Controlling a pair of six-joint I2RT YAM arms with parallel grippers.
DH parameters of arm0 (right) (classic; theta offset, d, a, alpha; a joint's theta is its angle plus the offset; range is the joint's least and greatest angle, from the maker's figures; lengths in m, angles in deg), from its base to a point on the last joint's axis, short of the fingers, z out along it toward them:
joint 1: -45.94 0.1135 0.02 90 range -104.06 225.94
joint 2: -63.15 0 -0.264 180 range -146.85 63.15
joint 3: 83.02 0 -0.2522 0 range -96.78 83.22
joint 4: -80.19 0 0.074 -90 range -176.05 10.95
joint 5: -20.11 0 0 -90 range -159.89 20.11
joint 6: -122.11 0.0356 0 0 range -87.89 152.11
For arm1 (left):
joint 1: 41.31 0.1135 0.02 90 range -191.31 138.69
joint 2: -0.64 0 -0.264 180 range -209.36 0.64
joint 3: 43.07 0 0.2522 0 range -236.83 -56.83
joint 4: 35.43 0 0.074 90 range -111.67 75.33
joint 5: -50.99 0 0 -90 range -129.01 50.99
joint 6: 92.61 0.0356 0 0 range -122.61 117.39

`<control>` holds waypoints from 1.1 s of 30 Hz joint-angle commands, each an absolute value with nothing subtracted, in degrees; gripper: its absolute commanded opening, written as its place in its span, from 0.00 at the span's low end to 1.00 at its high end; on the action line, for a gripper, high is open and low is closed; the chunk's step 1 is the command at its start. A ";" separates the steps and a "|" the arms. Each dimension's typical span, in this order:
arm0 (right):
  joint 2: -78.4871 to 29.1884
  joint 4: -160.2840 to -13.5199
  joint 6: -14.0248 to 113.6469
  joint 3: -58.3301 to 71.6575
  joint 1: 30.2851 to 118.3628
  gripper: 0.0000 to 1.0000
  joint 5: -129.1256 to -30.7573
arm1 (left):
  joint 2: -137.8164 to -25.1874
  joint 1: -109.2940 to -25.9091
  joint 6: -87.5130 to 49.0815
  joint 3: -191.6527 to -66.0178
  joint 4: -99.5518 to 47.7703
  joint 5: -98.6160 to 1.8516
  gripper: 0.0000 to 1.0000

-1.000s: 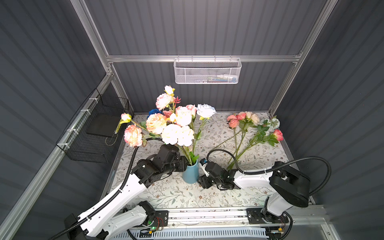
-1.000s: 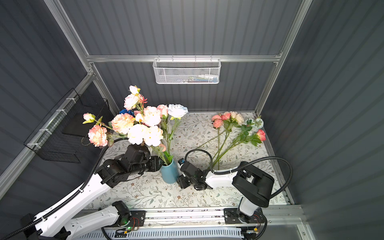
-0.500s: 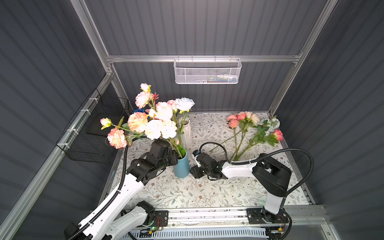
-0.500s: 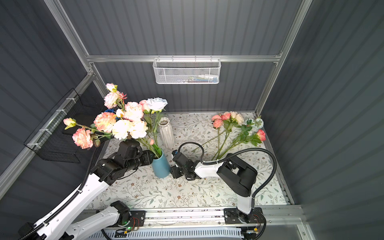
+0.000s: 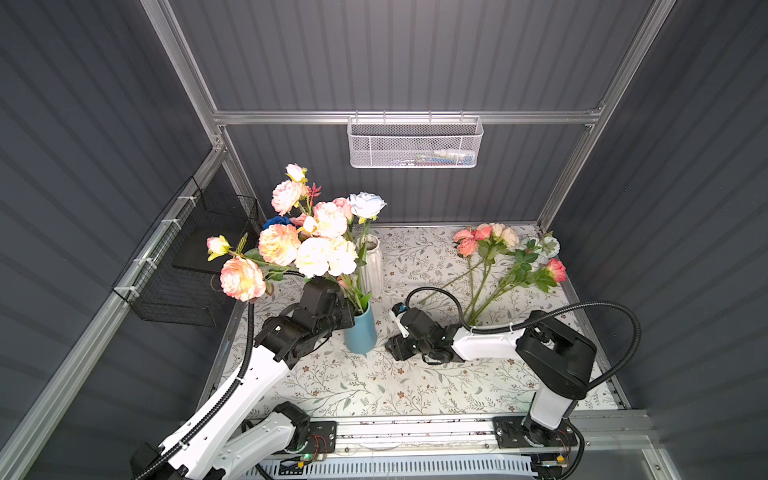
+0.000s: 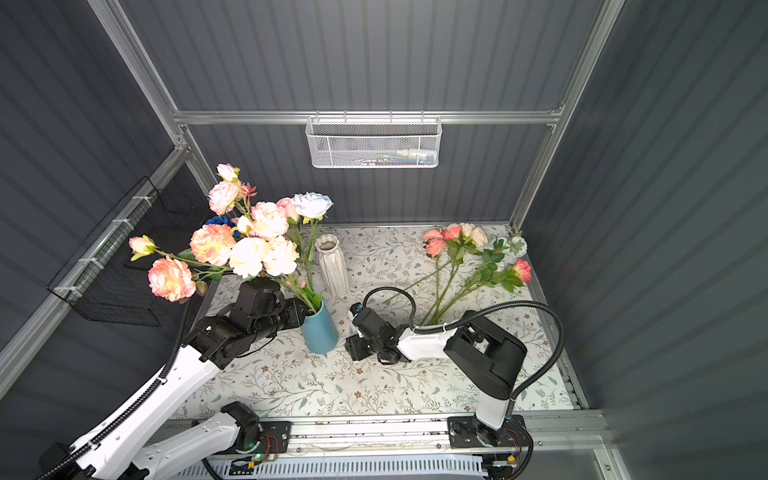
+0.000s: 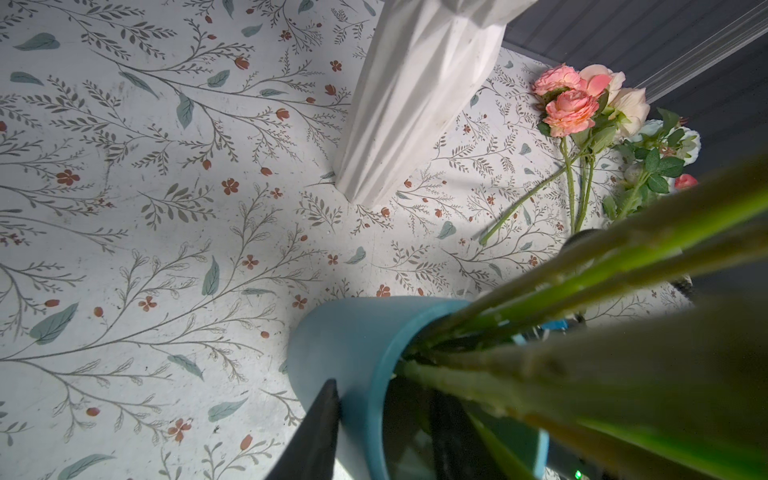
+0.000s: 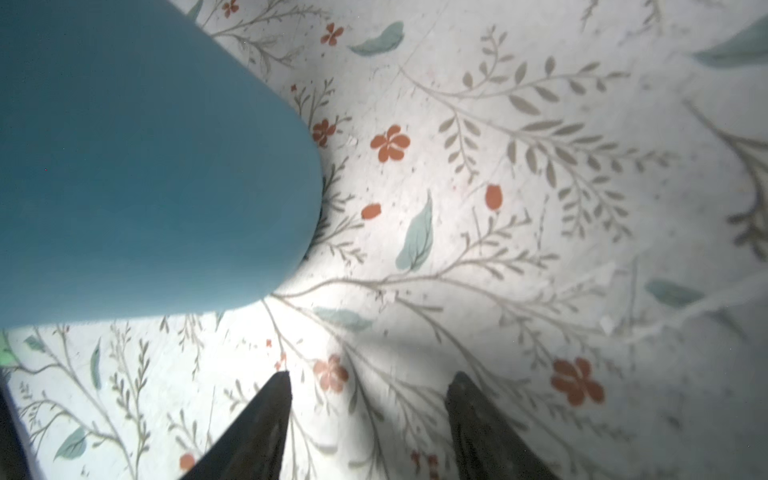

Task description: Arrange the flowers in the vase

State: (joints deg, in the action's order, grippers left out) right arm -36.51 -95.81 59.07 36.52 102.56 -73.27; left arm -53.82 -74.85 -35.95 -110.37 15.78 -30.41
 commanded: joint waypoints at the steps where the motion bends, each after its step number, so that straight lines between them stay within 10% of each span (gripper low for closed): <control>1: -34.80 -99.53 59.36 38.44 105.20 0.64 -75.50 | -53.83 -74.85 -34.46 -109.53 17.47 -30.75 0.38; 16: -47.69 -106.96 60.97 28.72 110.02 0.70 -60.22 | -56.21 -74.29 -33.33 -109.53 16.96 -28.81 0.38; 33: -58.66 -100.59 58.13 12.36 104.50 0.69 -64.26 | -63.02 -59.69 -32.65 -109.76 7.97 -33.32 0.37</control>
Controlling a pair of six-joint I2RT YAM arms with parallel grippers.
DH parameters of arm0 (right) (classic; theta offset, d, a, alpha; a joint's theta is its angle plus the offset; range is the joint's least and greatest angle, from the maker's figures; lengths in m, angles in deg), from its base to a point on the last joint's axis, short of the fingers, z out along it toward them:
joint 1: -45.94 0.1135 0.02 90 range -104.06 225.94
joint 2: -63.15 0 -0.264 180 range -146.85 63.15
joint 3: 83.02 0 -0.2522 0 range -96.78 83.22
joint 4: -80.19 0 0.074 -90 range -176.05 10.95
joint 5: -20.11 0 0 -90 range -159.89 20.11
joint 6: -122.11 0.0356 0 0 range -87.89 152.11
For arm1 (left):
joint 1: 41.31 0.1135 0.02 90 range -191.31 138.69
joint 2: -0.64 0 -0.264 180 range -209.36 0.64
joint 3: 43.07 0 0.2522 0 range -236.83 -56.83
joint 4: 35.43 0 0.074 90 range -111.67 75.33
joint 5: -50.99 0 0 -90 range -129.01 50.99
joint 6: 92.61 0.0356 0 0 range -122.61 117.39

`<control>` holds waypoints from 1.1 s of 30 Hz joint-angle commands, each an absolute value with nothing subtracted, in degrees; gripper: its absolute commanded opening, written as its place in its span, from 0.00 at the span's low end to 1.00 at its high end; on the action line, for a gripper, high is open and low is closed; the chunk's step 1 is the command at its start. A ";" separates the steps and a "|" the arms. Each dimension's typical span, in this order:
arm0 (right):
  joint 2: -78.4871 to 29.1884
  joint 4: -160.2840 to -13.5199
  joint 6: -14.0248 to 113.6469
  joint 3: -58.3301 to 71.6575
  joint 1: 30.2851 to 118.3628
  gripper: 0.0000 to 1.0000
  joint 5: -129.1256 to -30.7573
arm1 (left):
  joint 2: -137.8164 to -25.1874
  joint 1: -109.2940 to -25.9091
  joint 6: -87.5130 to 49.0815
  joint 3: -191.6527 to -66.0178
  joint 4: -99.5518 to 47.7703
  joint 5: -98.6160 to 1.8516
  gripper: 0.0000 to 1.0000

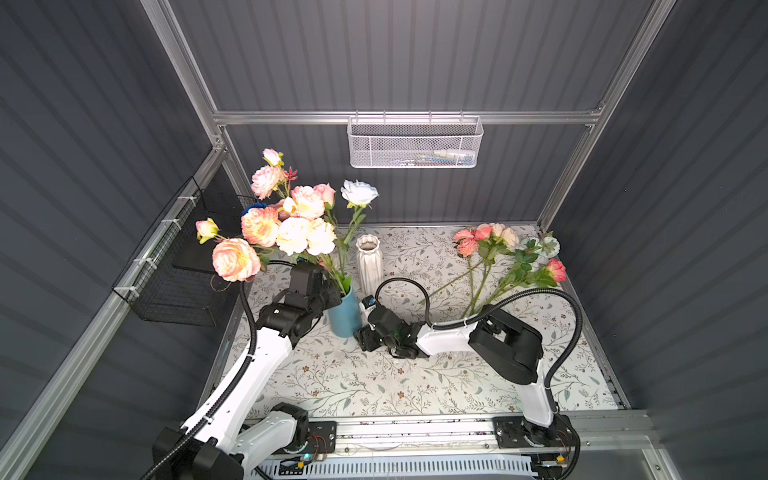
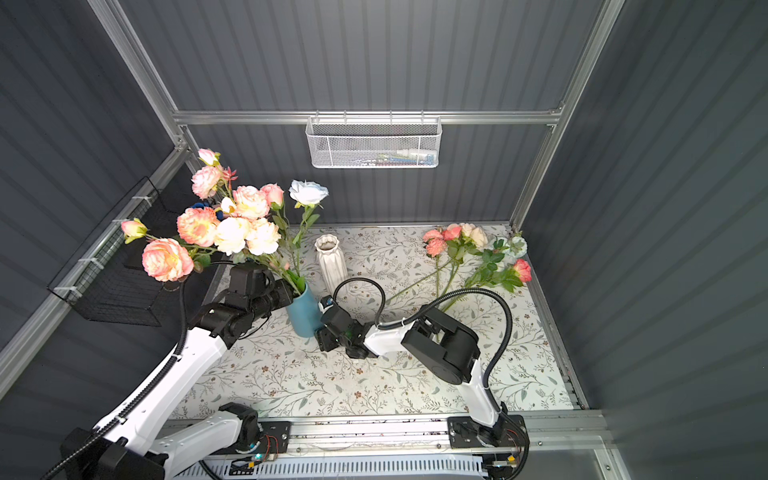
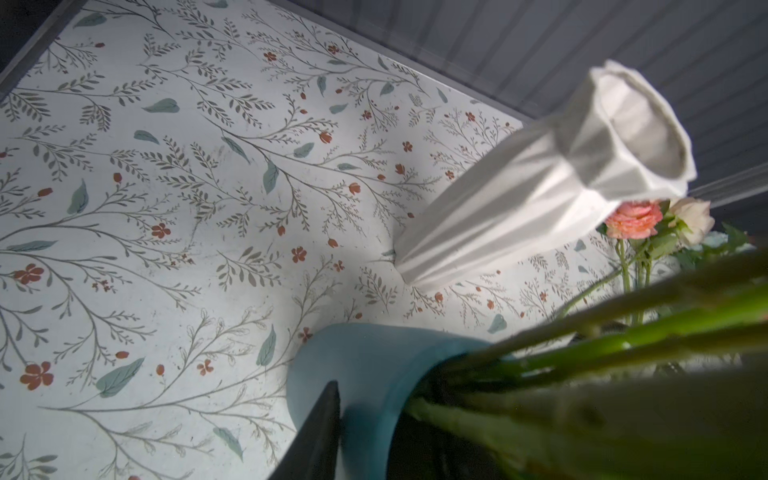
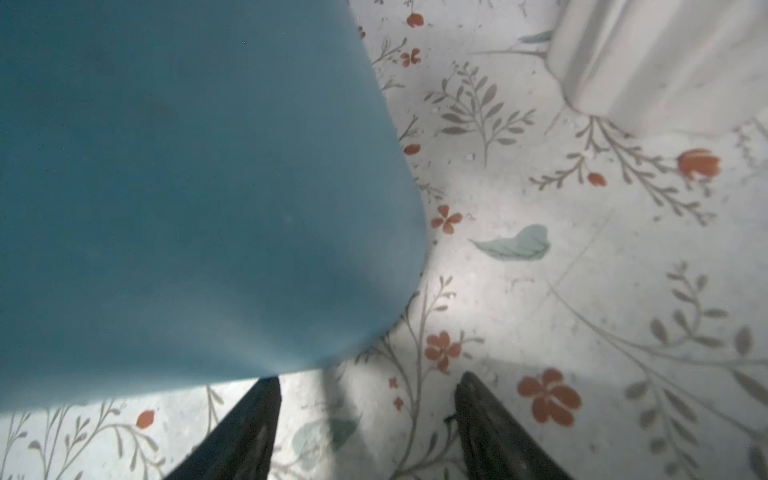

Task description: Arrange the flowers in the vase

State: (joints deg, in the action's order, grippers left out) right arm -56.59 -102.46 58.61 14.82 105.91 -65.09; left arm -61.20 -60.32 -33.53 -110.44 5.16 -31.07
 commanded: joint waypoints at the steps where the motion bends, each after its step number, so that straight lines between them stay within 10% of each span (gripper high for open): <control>1: -59.28 -100.55 58.13 11.60 104.26 0.69 -64.30 | -63.48 -59.68 -32.96 -110.16 7.56 -32.94 0.37; 33: -66.64 -95.46 62.67 -2.01 101.39 0.71 -67.70 | -80.21 -50.80 -32.75 -119.06 2.77 -30.33 0.39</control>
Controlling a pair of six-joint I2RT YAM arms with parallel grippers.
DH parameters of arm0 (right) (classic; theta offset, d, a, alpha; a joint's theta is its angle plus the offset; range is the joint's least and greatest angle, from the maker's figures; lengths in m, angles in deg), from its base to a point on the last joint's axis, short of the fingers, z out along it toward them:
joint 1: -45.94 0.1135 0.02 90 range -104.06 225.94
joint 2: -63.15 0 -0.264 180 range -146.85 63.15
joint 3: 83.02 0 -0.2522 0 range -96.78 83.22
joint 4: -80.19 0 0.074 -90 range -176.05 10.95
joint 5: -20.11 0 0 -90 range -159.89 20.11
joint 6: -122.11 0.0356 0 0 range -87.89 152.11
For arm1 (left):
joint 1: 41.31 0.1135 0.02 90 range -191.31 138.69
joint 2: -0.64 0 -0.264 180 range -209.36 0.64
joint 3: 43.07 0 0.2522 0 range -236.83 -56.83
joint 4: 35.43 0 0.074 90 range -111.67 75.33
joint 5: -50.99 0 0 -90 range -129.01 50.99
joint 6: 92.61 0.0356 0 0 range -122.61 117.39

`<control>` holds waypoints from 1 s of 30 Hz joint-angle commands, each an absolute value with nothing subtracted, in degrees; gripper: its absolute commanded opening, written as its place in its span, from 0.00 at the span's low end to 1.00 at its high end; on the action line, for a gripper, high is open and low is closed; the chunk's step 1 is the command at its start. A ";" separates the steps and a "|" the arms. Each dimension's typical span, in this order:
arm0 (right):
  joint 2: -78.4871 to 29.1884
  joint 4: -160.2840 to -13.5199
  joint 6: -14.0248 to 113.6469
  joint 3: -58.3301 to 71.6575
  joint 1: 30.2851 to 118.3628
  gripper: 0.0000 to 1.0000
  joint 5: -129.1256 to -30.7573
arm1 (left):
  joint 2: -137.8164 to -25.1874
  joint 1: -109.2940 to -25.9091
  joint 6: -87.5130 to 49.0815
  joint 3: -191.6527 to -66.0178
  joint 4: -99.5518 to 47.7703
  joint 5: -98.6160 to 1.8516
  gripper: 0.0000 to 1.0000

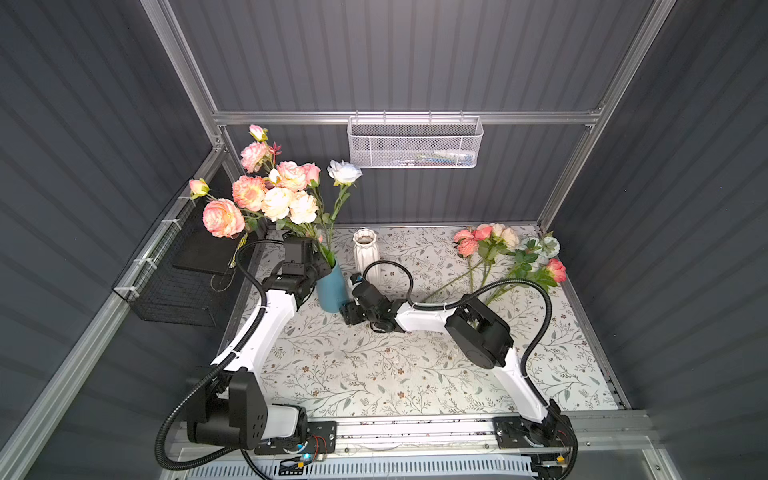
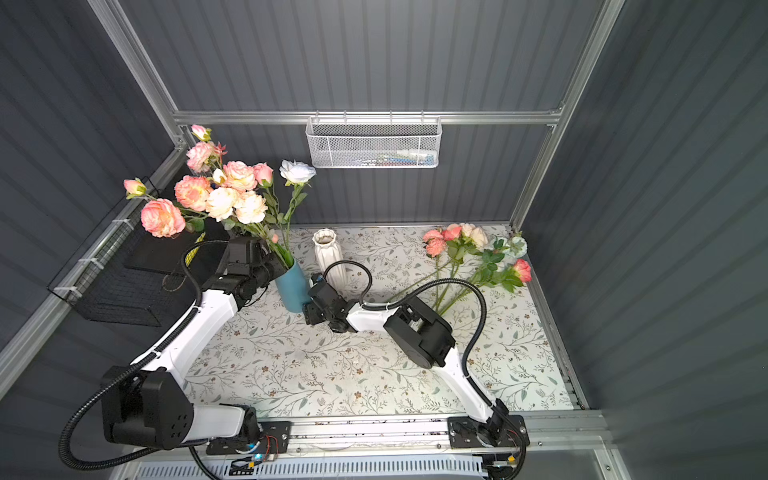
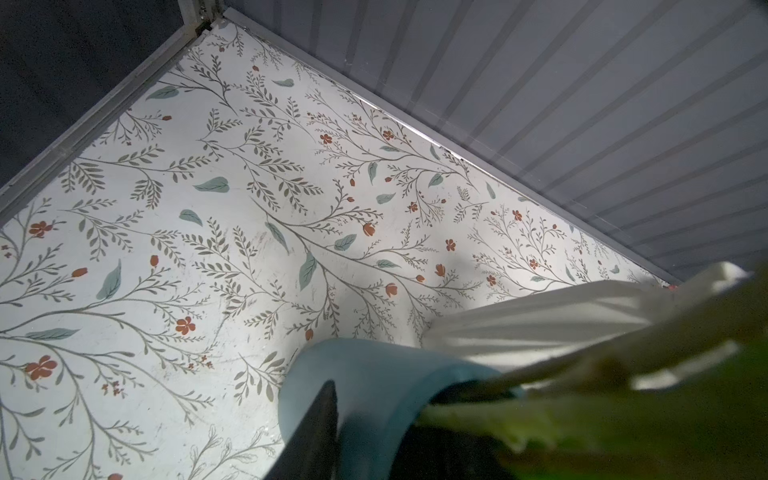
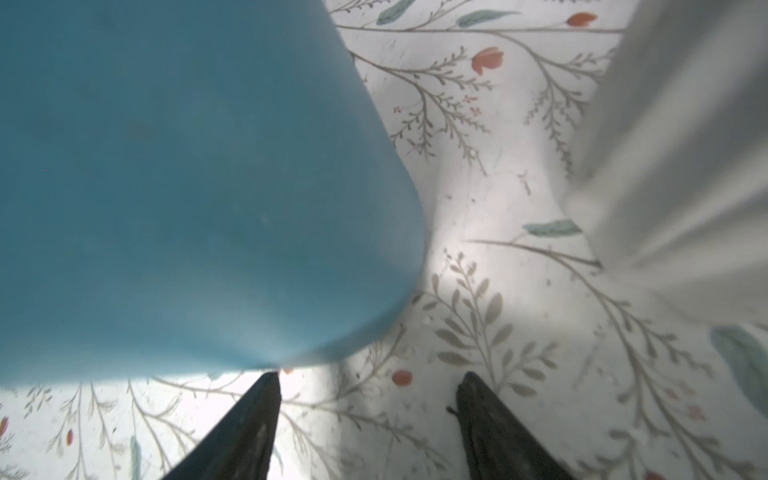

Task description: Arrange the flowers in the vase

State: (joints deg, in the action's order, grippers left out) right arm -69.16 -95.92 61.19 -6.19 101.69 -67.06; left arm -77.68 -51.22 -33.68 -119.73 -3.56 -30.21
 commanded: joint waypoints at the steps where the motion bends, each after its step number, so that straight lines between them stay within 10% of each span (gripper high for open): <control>1: -64.84 -96.77 62.69 0.44 101.48 0.71 -67.63 | -80.14 -50.80 -32.77 -119.19 2.95 -30.22 0.39; 30: -49.84 -103.59 64.23 16.80 101.75 0.72 -65.78 | -69.40 -50.72 -34.68 -126.55 11.77 -26.17 0.61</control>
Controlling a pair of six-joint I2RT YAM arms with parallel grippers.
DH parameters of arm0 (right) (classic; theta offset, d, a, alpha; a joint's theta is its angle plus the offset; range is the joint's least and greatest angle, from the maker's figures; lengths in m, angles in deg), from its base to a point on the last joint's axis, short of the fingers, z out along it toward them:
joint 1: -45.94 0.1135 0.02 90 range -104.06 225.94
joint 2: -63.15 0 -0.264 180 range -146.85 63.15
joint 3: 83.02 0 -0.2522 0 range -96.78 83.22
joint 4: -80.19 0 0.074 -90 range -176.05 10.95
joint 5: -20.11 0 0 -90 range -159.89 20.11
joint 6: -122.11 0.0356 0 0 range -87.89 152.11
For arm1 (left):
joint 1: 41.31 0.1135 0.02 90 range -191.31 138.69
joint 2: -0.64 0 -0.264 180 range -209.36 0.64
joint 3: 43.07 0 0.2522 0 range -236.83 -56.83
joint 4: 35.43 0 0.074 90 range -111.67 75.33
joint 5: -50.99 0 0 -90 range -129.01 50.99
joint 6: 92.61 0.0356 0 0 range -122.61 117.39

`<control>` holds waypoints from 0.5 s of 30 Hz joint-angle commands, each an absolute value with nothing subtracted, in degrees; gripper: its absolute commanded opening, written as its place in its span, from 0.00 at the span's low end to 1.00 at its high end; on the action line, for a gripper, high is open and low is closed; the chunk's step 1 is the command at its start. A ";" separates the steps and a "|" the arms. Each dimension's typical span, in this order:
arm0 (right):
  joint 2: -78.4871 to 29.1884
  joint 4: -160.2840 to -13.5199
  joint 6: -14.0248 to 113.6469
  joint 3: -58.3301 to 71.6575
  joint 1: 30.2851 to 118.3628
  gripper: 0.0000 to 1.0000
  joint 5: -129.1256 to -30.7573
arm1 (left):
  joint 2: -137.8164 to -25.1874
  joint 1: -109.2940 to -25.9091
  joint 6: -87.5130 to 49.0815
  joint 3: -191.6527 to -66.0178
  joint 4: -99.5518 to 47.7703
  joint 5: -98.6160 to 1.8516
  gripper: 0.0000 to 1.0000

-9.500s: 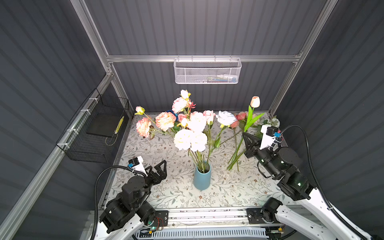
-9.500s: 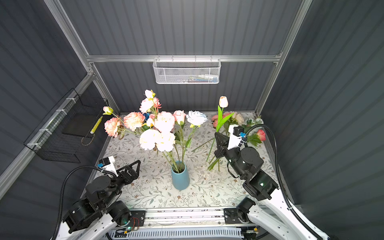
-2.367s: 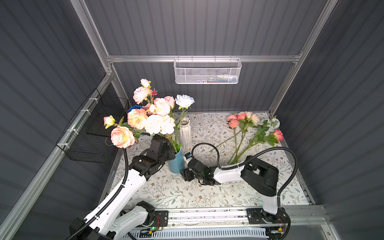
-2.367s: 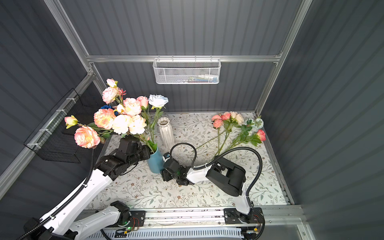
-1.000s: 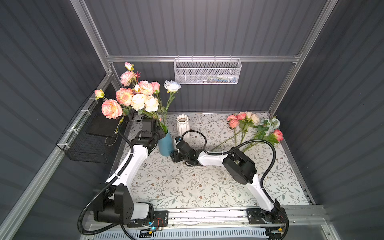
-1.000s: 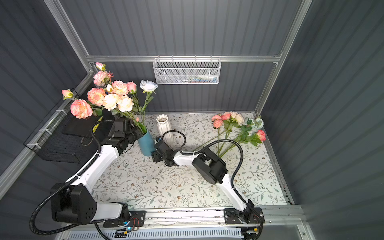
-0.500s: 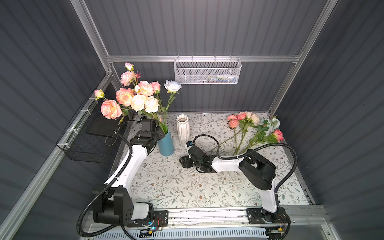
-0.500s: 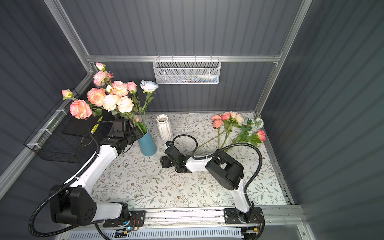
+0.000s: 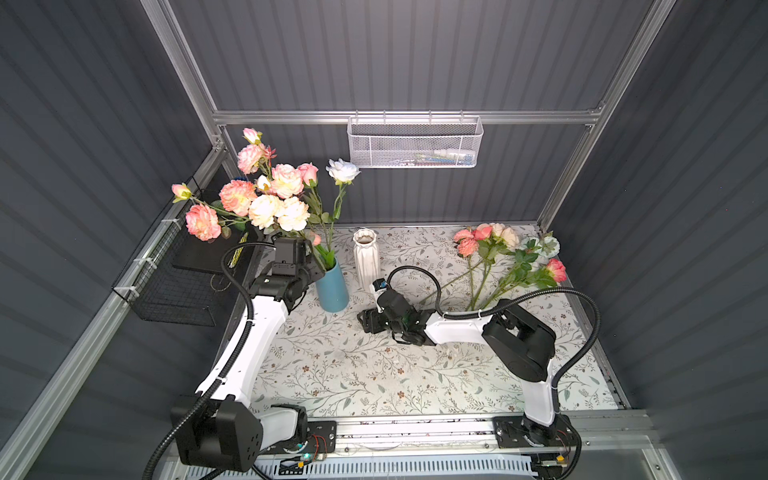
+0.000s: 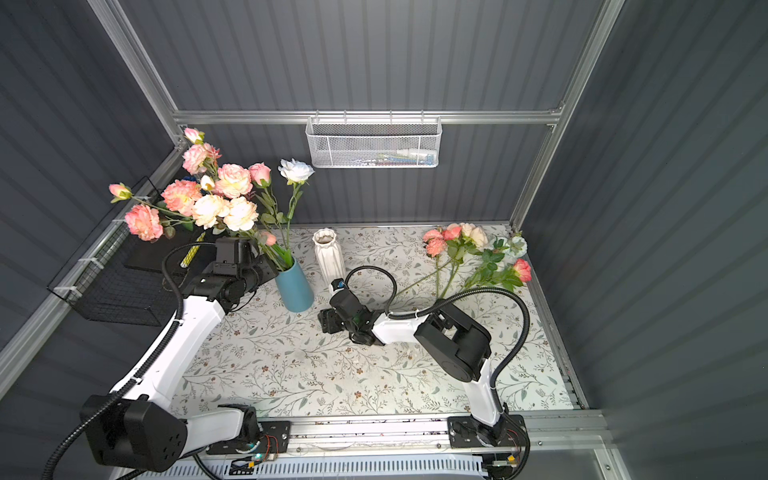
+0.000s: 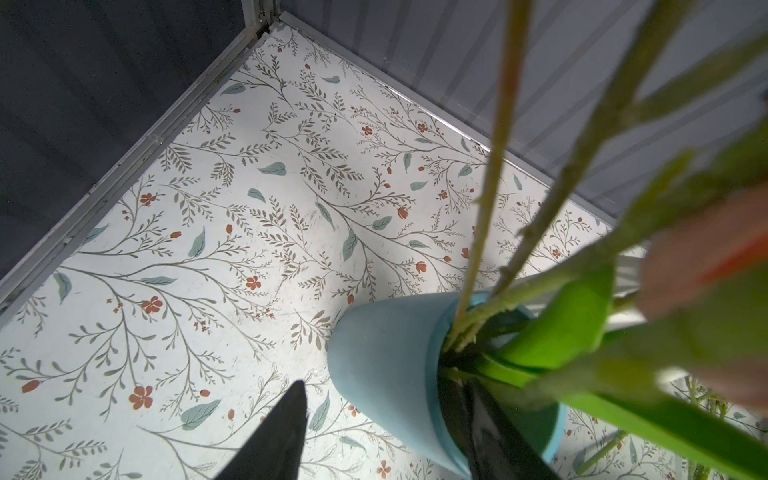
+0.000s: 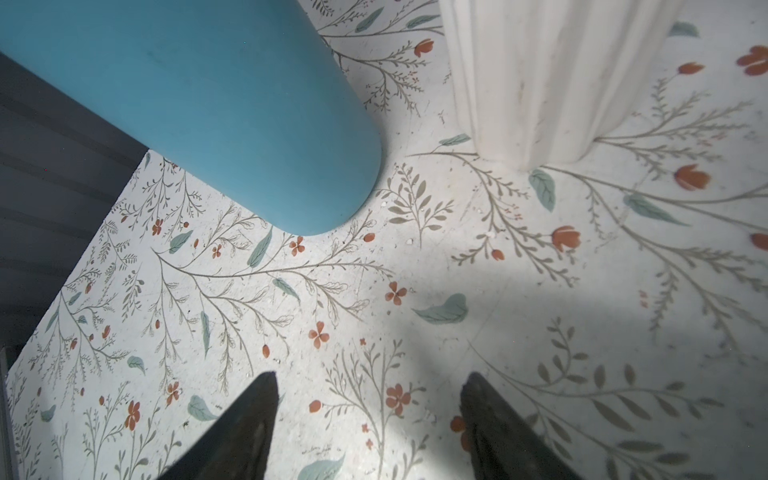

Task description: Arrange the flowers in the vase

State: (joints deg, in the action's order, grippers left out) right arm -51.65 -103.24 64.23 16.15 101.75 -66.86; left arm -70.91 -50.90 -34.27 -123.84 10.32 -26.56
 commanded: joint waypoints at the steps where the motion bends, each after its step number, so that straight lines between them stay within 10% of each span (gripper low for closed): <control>1: -49.79 -103.59 64.27 16.86 101.75 0.72 -65.82 | -69.23 -50.72 -34.69 -127.00 12.17 -26.18 0.61; 15: -47.15 -103.70 64.47 18.82 101.49 0.73 -65.30 | -61.29 -50.72 -39.02 -123.01 18.19 -25.98 0.61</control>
State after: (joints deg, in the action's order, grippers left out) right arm -48.66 -103.24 64.25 17.70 101.71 -66.23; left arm -63.39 -50.90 -37.18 -124.41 15.41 -26.13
